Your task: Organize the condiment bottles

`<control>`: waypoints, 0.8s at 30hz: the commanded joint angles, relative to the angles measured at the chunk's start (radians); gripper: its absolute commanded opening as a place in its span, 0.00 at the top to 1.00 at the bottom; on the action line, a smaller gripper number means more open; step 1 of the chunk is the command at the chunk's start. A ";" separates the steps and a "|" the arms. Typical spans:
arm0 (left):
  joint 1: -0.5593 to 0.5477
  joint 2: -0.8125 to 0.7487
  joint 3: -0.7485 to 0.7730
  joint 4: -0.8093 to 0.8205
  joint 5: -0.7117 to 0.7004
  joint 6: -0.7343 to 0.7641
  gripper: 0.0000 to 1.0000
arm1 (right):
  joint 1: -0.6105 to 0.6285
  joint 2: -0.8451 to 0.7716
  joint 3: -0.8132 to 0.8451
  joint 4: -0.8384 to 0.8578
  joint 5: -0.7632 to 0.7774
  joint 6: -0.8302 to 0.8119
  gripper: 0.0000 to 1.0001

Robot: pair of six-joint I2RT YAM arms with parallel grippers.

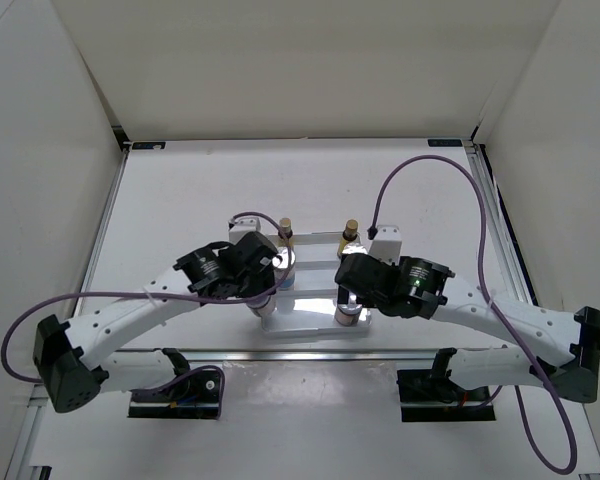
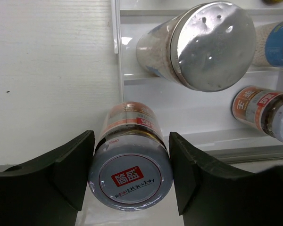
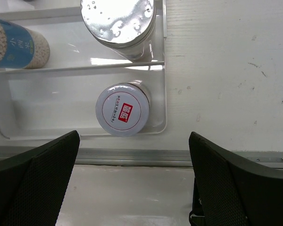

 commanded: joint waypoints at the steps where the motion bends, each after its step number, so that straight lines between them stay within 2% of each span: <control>1: -0.023 0.048 0.065 0.061 -0.021 -0.017 0.88 | 0.004 -0.035 0.019 -0.033 0.040 0.018 0.00; 10: -0.101 0.200 0.085 0.137 -0.032 -0.036 0.85 | 0.004 -0.054 0.010 -0.062 0.050 0.037 0.00; 15: -0.101 0.250 0.075 0.170 -0.032 -0.045 0.82 | 0.004 -0.063 0.001 -0.071 0.050 0.037 0.00; 19: -0.101 0.287 0.057 0.179 -0.032 -0.054 0.76 | 0.004 -0.063 0.001 -0.071 0.050 0.037 0.00; 23: -0.101 0.307 0.048 0.179 -0.032 -0.063 0.58 | 0.004 -0.043 0.001 -0.071 0.040 0.003 0.00; 24: -0.101 0.307 0.048 0.179 -0.032 -0.063 0.45 | 0.004 -0.032 0.012 -0.071 0.040 0.003 0.00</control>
